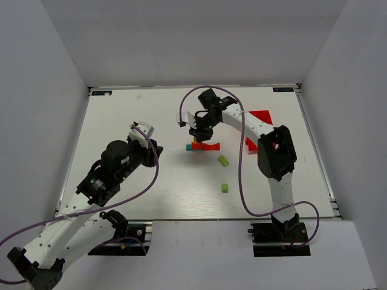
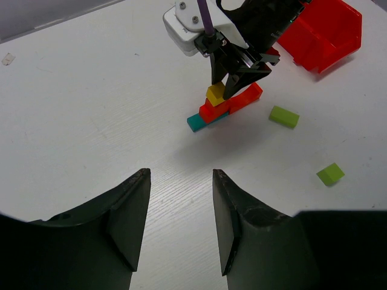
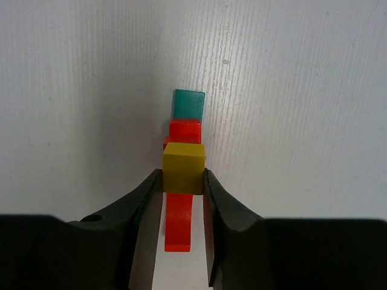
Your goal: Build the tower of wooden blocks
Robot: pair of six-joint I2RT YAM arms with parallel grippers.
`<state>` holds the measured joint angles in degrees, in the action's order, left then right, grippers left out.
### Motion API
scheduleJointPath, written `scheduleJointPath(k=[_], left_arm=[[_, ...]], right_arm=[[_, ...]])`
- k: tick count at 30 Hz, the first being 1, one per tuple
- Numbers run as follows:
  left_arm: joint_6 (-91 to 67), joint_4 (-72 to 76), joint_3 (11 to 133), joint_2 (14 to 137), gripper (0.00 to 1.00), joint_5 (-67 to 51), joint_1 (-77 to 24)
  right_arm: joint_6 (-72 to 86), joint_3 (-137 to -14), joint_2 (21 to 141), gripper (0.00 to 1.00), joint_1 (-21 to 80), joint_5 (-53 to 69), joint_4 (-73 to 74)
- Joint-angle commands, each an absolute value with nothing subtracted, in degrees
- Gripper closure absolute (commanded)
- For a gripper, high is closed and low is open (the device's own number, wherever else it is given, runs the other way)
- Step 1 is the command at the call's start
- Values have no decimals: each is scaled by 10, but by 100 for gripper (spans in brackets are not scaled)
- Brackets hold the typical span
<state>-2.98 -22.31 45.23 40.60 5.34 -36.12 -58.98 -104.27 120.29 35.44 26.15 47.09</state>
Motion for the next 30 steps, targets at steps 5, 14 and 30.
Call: scheduleJointPath(k=[5, 14, 30], left_arm=[[-31, -225, 450, 398, 44, 56, -359], [-31, -225, 450, 398, 44, 56, -359], [-31, -225, 450, 398, 44, 56, -359]], right_arm=[[-594, -1063, 1207, 69, 359, 263, 481], [-592, -1059, 1204, 49, 359, 262, 479], [-581, -1026, 1150, 10, 354, 253, 446]])
